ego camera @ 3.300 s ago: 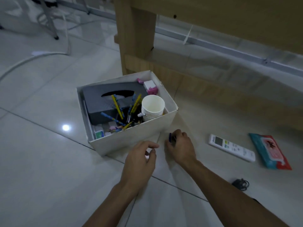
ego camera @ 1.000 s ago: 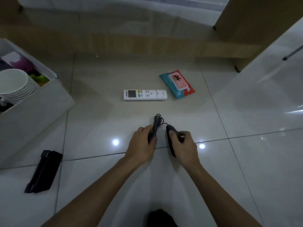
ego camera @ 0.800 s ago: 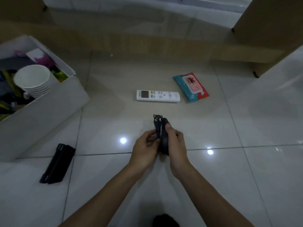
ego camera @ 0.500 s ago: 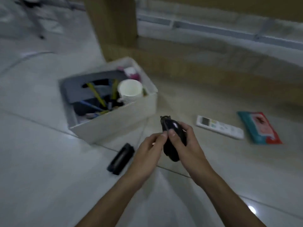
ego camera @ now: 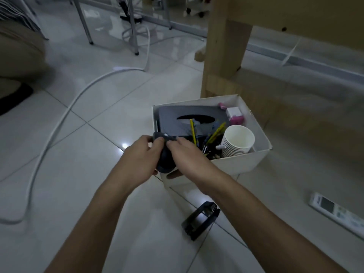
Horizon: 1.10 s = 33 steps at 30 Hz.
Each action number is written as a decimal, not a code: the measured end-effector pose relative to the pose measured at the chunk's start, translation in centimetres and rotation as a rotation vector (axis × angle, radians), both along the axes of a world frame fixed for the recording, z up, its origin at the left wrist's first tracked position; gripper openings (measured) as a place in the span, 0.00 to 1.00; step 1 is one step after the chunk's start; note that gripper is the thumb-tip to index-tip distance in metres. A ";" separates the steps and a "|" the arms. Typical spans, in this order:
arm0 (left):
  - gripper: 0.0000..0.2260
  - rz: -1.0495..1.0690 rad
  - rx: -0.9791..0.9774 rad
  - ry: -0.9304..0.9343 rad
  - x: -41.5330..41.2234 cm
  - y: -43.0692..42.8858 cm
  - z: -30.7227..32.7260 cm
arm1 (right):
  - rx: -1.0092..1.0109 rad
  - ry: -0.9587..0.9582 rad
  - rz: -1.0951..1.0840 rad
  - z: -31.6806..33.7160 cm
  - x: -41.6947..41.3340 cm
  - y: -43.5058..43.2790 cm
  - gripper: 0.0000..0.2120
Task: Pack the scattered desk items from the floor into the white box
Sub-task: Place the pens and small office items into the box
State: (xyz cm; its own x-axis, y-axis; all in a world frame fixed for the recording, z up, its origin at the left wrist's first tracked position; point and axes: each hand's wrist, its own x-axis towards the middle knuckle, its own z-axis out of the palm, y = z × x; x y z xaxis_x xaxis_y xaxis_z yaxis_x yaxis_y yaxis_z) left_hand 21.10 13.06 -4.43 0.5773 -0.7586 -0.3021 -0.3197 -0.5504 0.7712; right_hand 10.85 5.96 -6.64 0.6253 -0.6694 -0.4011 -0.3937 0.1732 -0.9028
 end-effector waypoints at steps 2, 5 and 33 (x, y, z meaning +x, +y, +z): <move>0.15 -0.038 0.046 0.000 0.3 -1.5 -0.6 | -0.077 0.113 0.014 -0.3 0.2 -0.8 0.22; 0.15 -0.041 0.057 -0.011 0.8 -2.9 -1.4 | -0.190 0.240 0.057 0.0 0.7 -1.8 0.24; 0.14 -0.326 0.422 -0.702 0.8 -4.0 -1.4 | -0.702 0.321 0.500 0.3 -0.9 -3.3 0.09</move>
State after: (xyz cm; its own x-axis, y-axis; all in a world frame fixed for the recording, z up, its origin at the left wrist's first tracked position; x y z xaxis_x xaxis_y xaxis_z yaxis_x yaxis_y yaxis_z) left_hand 21.93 9.04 -5.83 0.5096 -0.8229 -0.2513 -0.8341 -0.5441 0.0905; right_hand 9.98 2.61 -6.36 0.8363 -0.5068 -0.2092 -0.5252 -0.6310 -0.5709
